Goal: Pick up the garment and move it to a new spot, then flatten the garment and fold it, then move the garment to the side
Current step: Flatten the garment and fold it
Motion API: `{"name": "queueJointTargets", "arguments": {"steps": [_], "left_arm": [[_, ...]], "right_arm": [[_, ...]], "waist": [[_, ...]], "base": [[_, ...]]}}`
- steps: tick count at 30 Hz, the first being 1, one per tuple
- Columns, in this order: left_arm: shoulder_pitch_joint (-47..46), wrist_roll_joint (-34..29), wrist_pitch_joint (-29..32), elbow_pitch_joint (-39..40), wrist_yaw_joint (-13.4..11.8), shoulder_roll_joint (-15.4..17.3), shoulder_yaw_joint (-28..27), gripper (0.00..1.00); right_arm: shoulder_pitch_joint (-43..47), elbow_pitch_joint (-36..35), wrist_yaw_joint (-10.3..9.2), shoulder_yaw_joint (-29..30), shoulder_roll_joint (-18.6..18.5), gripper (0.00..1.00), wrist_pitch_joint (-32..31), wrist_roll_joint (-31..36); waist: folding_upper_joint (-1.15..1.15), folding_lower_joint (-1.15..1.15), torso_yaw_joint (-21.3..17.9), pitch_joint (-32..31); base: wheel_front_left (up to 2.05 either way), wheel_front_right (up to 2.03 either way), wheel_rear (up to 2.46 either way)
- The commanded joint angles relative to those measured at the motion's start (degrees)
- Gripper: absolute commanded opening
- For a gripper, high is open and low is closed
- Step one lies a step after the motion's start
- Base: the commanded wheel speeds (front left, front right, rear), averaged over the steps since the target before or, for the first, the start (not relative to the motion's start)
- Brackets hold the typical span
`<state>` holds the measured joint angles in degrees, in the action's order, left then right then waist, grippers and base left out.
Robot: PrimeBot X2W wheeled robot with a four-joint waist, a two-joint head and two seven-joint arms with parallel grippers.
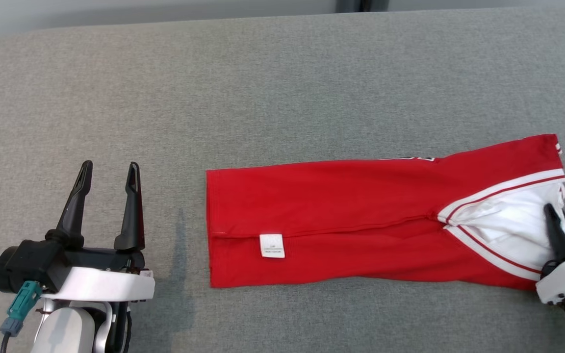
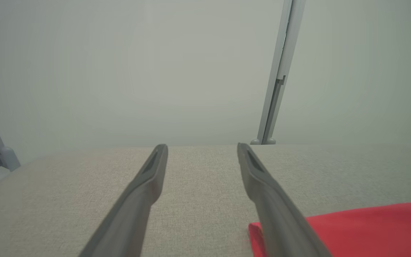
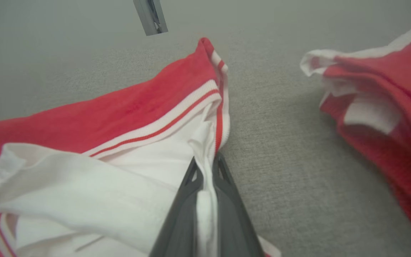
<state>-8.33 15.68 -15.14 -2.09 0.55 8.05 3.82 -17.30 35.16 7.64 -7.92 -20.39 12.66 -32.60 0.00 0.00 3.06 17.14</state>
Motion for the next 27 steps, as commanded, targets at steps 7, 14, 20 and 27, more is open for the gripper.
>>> {"name": "queueJointTargets", "arguments": {"steps": [7,14,20,27], "left_arm": [[-0.7,-0.8,0.0,-0.2,1.0,0.2,-0.9,1.00],[0.0,-1.1,0.0,-0.5,1.2,0.3,-1.6,1.00],[-0.2,-1.0,0.0,-1.0,1.5,0.0,-1.1,1.00],[-1.4,-0.9,0.0,-1.5,2.0,-0.5,-0.5,1.00]], "right_arm": [[-1.3,-1.2,-0.23,-0.2,-1.7,0.00,0.4,-1.3],[-2.1,-15.0,-0.17,-1.7,2.2,0.00,-3.3,-2.7],[-1.2,-28.6,-0.17,-5.3,6.2,0.00,-10.0,1.5],[-2.4,-35.4,-0.17,-14.0,13.0,0.00,-16.1,6.6]], "waist": [[0.00,0.00,-1.7,0.2],[0.00,0.00,-3.4,-0.5],[0.00,0.00,-3.5,-1.1],[0.00,0.00,-1.8,-0.9]], "base": [[0.00,0.00,0.00],[0.00,0.00,0.00],[0.00,0.00,0.00],[0.00,0.00,0.00]]}}
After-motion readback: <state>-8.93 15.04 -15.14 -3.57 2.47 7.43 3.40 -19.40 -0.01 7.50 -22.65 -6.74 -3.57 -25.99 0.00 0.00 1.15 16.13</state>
